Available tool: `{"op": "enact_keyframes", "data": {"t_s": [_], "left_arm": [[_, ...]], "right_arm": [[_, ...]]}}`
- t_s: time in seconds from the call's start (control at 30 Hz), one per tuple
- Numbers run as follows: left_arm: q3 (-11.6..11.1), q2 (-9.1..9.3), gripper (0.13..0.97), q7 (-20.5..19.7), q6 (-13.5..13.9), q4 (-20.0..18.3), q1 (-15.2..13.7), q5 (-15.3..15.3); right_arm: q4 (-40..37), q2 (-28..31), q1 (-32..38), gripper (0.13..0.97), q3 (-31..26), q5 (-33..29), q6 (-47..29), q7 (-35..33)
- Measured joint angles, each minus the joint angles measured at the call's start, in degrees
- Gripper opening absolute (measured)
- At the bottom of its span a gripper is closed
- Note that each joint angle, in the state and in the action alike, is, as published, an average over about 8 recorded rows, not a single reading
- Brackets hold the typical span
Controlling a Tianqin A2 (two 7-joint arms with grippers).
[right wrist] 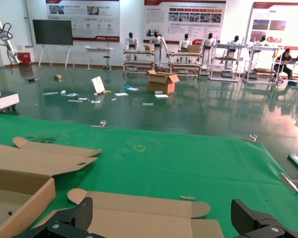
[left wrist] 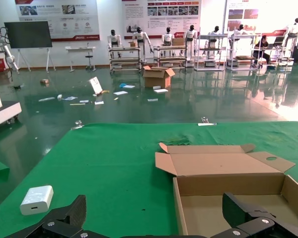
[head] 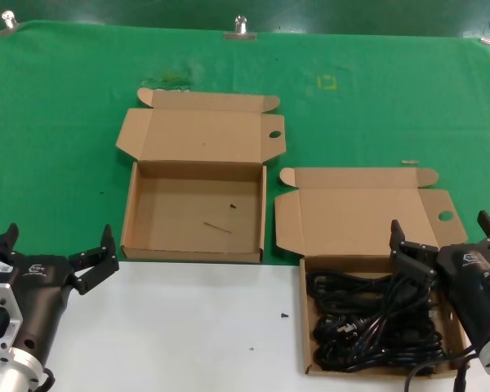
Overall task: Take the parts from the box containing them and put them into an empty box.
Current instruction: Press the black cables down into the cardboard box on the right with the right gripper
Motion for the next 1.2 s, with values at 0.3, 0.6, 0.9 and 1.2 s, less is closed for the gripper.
{"op": "enact_keyframes", "data": {"t_s": [0.3,0.6,0.9,1.2], "left_arm": [[0.0,0.0,0.966,0.0,0.0,0.0,0.0,0.0],[0.0,0.0,0.966,0.0,0.0,0.0,0.0,0.0],[0.0,0.0,0.966,0.0,0.0,0.0,0.0,0.0],[0.0,0.0,0.965,0.0,0.0,0.0,0.0,0.0]], "right_arm": [[0.0,0.0,0.0,0.966,0.0,0.0,0.0,0.0],[0.0,0.0,0.0,0.966,0.0,0.0,0.0,0.0],[0.0,0.0,0.0,0.966,0.0,0.0,0.0,0.0],[0.0,0.0,0.0,0.966,0.0,0.0,0.0,0.0]]}}
